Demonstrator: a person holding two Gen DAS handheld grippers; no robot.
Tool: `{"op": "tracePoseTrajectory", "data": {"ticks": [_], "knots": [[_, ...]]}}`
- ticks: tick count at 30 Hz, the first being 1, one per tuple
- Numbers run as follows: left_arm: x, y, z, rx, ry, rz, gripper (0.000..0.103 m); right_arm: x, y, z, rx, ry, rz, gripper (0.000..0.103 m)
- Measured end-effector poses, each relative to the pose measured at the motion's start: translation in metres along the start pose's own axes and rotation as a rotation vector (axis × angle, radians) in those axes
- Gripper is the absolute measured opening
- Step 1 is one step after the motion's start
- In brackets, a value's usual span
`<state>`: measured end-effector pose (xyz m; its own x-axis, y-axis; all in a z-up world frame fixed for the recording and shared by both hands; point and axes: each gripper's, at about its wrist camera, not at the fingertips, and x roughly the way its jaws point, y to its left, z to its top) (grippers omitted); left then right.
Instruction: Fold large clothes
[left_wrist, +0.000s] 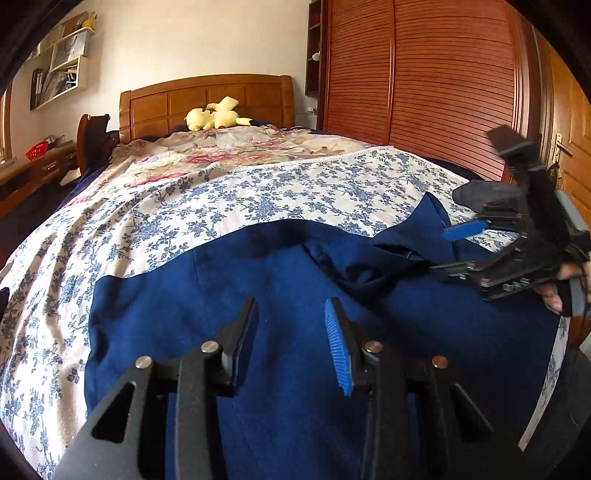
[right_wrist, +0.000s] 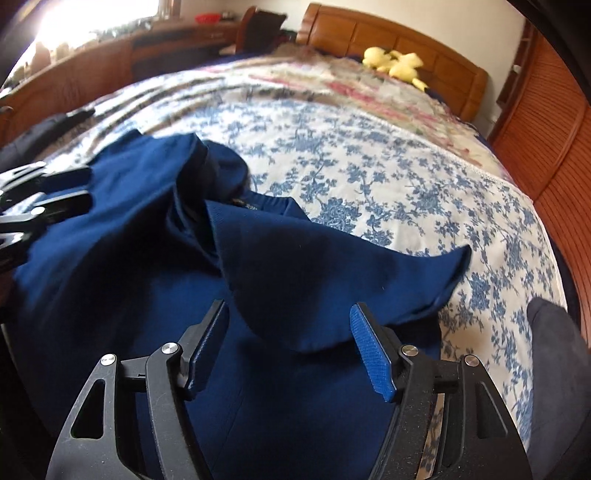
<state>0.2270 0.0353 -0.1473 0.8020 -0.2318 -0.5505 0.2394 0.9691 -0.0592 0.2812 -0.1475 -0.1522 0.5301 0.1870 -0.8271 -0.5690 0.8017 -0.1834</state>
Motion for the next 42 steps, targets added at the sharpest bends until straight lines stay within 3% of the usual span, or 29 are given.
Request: {"op": "tracePoseTrajectory", "data": {"ticks": [3, 6, 7, 8, 16, 18, 20, 28, 36, 37, 39, 40, 41, 42], "knots": [[0.0, 0.001, 0.0, -0.007, 0.0, -0.006, 0.035, 0.013, -0.009, 0.012, -0.006, 0.025, 0.001, 0.066], [0.0, 0.003, -0.001, -0.013, -0.002, -0.015, 0.035, 0.02, -0.015, 0.029, -0.018, 0.03, 0.027, 0.032], [-0.001, 0.003, -0.001, -0.015, -0.003, -0.017, 0.035, 0.02, -0.016, 0.036, -0.024, 0.026, 0.025, 0.014], [-0.001, 0.003, -0.001, -0.015, -0.003, -0.019, 0.035, 0.021, -0.017, 0.044, -0.035, 0.018, 0.015, 0.009], [0.001, 0.003, -0.001, -0.016, 0.004, -0.028, 0.035, 0.039, -0.042, 0.106, 0.006, -0.046, -0.114, 0.009], [0.001, 0.003, -0.001, -0.013, 0.004, -0.031, 0.035, 0.041, -0.052, 0.113, 0.043, -0.058, -0.156, 0.022], [0.001, 0.002, -0.001, -0.012, 0.004, -0.034, 0.035, 0.041, -0.063, 0.114, 0.083, -0.066, -0.171, 0.049], [0.001, 0.002, -0.001, -0.01, 0.006, -0.03, 0.035, 0.048, -0.111, 0.074, 0.177, -0.002, -0.186, 0.052], [0.003, 0.001, -0.001, -0.006, 0.013, -0.024, 0.035, 0.086, -0.164, 0.032, 0.355, 0.133, -0.11, 0.051], [0.004, 0.0, -0.001, -0.007, 0.015, -0.023, 0.035, 0.09, -0.168, 0.029, 0.376, 0.142, -0.095, 0.05], [0.004, 0.001, -0.002, -0.009, 0.016, -0.024, 0.035, 0.094, -0.172, 0.028, 0.396, 0.146, -0.051, 0.039], [0.004, 0.001, -0.002, -0.009, 0.017, -0.025, 0.035, 0.095, -0.17, 0.029, 0.389, 0.145, -0.027, 0.011], [0.003, 0.001, -0.002, -0.01, 0.016, -0.026, 0.035, 0.092, -0.166, 0.032, 0.361, 0.131, -0.005, 0.001], [0.003, 0.001, -0.001, -0.01, 0.016, -0.026, 0.035, 0.085, -0.162, 0.036, 0.334, 0.095, -0.01, 0.0]]}}
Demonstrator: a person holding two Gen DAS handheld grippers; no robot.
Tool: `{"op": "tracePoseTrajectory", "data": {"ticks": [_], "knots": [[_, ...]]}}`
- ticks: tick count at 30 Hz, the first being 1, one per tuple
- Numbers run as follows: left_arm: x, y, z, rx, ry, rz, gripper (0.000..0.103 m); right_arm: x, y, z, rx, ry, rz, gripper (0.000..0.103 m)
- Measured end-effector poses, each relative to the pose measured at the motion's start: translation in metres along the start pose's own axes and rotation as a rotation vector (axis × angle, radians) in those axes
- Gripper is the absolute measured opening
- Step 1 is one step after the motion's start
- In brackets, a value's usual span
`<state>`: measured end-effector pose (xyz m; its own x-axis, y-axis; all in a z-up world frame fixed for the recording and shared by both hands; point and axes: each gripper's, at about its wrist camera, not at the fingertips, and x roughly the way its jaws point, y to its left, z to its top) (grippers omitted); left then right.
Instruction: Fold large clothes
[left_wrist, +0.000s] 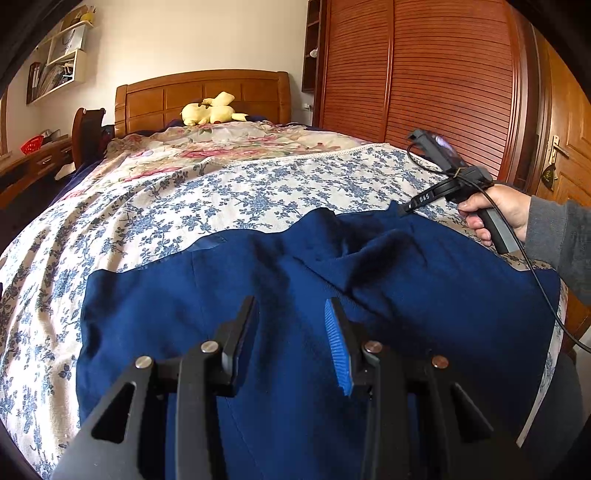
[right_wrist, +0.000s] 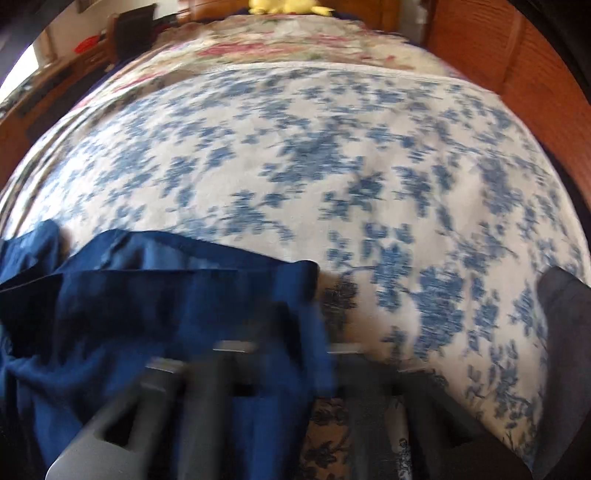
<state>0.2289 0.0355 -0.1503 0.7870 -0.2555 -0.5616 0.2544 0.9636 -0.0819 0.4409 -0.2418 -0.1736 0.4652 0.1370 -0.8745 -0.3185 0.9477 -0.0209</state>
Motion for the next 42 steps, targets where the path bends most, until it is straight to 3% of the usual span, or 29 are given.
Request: {"op": "tracePoseTrajectory", "data": {"ticks": [2, 4, 6, 12, 16, 20, 29, 35, 36, 38, 39, 42], "knots": [[0.0, 0.0, 0.0, 0.0, 0.001, 0.001, 0.035, -0.02, 0.0, 0.003, 0.002, -0.095, -0.005, 0.0], [0.0, 0.0, -0.001, 0.001, 0.003, 0.004, 0.035, -0.036, -0.01, 0.007, 0.058, -0.158, -0.134, 0.0], [0.001, -0.001, -0.001, 0.002, 0.005, 0.004, 0.035, -0.034, -0.024, 0.008, 0.113, -0.139, -0.192, 0.0], [0.0, 0.0, -0.001, -0.006, 0.006, 0.005, 0.035, -0.019, -0.018, 0.004, 0.099, -0.057, -0.218, 0.004], [-0.002, 0.001, 0.0, -0.011, 0.003, 0.007, 0.035, -0.034, -0.003, 0.009, 0.08, -0.099, -0.157, 0.035], [-0.003, 0.002, 0.0, -0.015, -0.001, 0.015, 0.035, -0.048, 0.043, 0.017, -0.02, -0.131, -0.057, 0.037], [-0.021, 0.018, 0.003, -0.035, -0.005, 0.053, 0.035, -0.055, 0.154, 0.011, -0.114, -0.11, 0.257, 0.037], [-0.033, 0.038, 0.0, -0.073, -0.015, 0.072, 0.035, -0.031, 0.187, 0.013, -0.165, -0.042, 0.205, 0.036], [-0.034, 0.041, -0.001, -0.076, -0.012, 0.073, 0.035, -0.026, 0.187, 0.014, -0.165, -0.03, 0.201, 0.033], [-0.034, 0.043, -0.004, -0.079, -0.007, 0.076, 0.035, -0.019, 0.186, 0.016, -0.169, -0.023, 0.207, 0.01], [-0.034, 0.044, -0.004, -0.079, -0.005, 0.077, 0.035, -0.017, 0.187, 0.018, -0.185, -0.024, 0.2, 0.005], [-0.033, 0.045, -0.007, -0.081, 0.0, 0.073, 0.035, -0.019, 0.188, 0.023, -0.205, -0.08, 0.154, 0.001]]}}
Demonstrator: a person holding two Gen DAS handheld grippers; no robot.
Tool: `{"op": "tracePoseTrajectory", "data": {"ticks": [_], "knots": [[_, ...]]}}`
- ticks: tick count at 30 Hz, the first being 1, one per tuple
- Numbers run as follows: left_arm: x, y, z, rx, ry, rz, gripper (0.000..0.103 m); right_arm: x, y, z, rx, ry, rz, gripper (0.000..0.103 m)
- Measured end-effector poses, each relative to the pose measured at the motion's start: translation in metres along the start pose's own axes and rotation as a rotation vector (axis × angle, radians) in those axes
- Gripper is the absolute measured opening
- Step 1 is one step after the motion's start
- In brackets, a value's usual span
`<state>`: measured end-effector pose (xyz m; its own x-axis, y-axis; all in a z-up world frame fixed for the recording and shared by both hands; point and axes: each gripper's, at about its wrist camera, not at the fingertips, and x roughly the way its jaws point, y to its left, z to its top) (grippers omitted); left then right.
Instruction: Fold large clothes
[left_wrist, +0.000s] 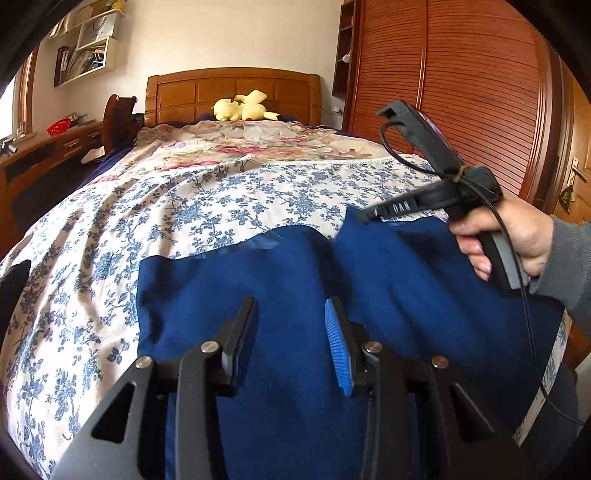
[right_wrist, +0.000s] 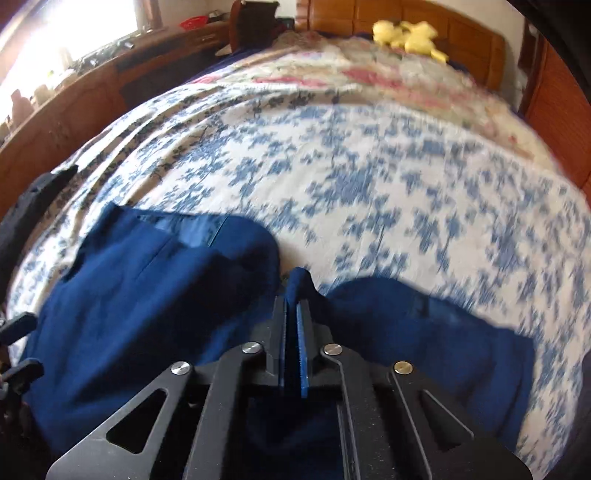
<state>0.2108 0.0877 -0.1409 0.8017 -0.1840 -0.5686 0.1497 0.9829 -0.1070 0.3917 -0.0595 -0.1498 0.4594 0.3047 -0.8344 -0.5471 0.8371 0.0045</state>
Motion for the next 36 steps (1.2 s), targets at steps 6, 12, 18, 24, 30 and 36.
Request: {"op": "tracePoseTrajectory", "data": {"ticks": [6, 12, 18, 24, 30, 36], "knots": [[0.002, 0.0, -0.001, 0.001, 0.007, 0.0, 0.035, 0.004, -0.008, 0.008, 0.035, -0.007, -0.037, 0.001], [0.003, -0.002, -0.001, 0.006, 0.007, 0.004, 0.035, -0.024, -0.012, -0.008, 0.036, -0.043, -0.063, 0.041], [0.002, -0.002, -0.002, 0.005, 0.004, 0.005, 0.035, -0.078, -0.022, -0.056, 0.061, -0.135, -0.115, 0.043], [0.002, -0.003, -0.002, 0.011, 0.003, 0.008, 0.035, -0.126, -0.032, -0.107, 0.063, -0.138, -0.144, 0.043], [0.0, -0.004, -0.003, 0.016, 0.0, 0.013, 0.035, -0.158, -0.031, -0.152, 0.062, -0.125, -0.157, 0.043], [-0.008, -0.009, -0.002, 0.034, -0.011, 0.027, 0.035, -0.163, -0.029, -0.183, 0.067, -0.119, -0.156, 0.043]]}}
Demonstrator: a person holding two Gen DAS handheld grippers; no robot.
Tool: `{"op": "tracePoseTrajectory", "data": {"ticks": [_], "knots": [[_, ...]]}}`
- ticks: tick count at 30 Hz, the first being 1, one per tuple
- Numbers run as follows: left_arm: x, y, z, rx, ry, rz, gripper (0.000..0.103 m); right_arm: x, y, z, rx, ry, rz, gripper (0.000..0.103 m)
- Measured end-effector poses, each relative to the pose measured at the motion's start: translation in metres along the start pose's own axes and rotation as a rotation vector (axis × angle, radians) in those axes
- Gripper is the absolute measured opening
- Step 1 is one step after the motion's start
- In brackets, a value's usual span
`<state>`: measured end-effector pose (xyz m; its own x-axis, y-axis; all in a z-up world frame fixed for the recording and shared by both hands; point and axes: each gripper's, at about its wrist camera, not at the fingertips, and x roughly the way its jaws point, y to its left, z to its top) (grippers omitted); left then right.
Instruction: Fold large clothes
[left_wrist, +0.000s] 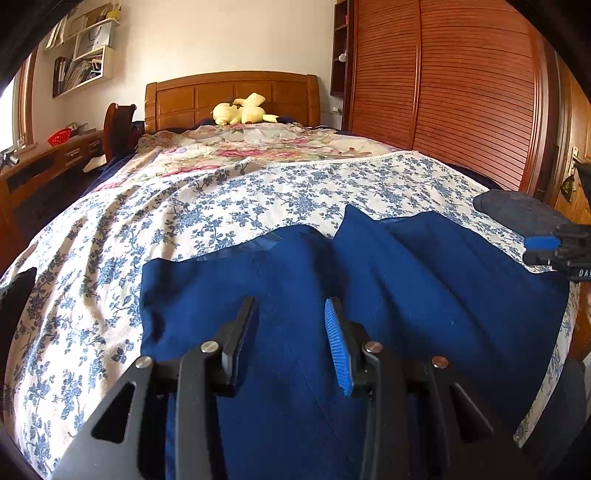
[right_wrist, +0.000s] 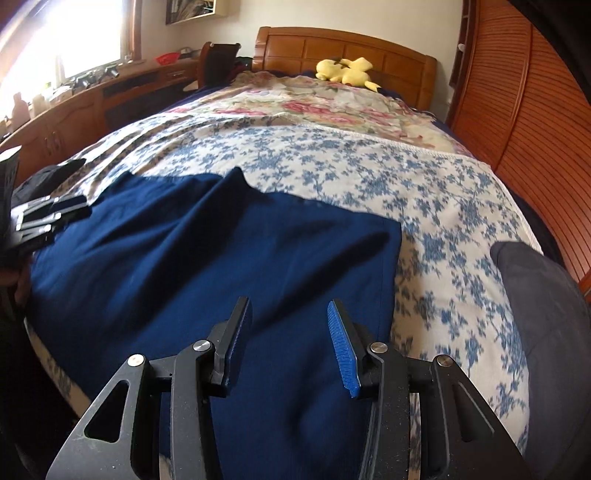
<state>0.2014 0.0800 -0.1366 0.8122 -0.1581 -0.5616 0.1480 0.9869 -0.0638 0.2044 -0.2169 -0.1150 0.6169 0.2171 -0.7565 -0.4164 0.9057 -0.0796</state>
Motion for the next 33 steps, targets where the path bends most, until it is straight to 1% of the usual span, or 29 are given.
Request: {"op": "tracePoseTrajectory", "data": {"ticks": [2, 3, 5, 9, 10, 12, 15, 18, 20, 23, 27, 32, 33], "knots": [[-0.007, -0.002, 0.0, 0.002, -0.01, -0.006, 0.035, 0.001, -0.004, -0.01, 0.005, 0.016, -0.007, 0.043], [-0.013, -0.004, 0.0, 0.002, -0.014, -0.022, 0.035, 0.001, -0.006, -0.014, 0.006, 0.022, -0.011, 0.043], [-0.025, -0.006, -0.003, -0.003, -0.022, -0.032, 0.035, 0.002, -0.011, -0.025, 0.013, 0.048, -0.001, 0.043], [-0.049, -0.012, -0.014, -0.003, -0.025, -0.011, 0.038, 0.013, -0.018, -0.053, 0.011, 0.12, 0.0, 0.043], [-0.055, -0.013, -0.017, -0.005, -0.024, -0.005, 0.038, 0.015, -0.019, -0.058, 0.015, 0.124, 0.002, 0.043], [-0.065, -0.012, -0.026, -0.009, -0.013, 0.006, 0.039, 0.013, -0.021, -0.061, 0.022, 0.108, -0.001, 0.043], [-0.076, -0.007, -0.041, -0.019, 0.029, 0.023, 0.042, 0.0, -0.023, -0.05, 0.044, 0.06, -0.005, 0.043], [-0.084, -0.002, -0.054, -0.008, 0.075, 0.055, 0.043, -0.011, -0.015, -0.037, 0.026, 0.01, 0.007, 0.043], [-0.088, 0.003, -0.062, -0.017, 0.1, 0.083, 0.043, -0.012, -0.005, -0.03, 0.013, -0.012, 0.029, 0.043], [-0.092, 0.012, -0.073, -0.055, 0.132, 0.098, 0.043, -0.003, 0.019, -0.019, -0.008, -0.024, 0.077, 0.043], [-0.095, 0.021, -0.083, -0.072, 0.164, 0.14, 0.043, 0.016, 0.058, -0.009, -0.038, -0.039, 0.18, 0.043], [-0.092, 0.023, -0.091, -0.05, 0.209, 0.163, 0.043, 0.039, 0.098, -0.014, -0.095, -0.007, 0.297, 0.043], [-0.093, 0.023, -0.093, -0.045, 0.213, 0.167, 0.043, 0.041, 0.102, -0.016, -0.107, -0.001, 0.304, 0.043]]}}
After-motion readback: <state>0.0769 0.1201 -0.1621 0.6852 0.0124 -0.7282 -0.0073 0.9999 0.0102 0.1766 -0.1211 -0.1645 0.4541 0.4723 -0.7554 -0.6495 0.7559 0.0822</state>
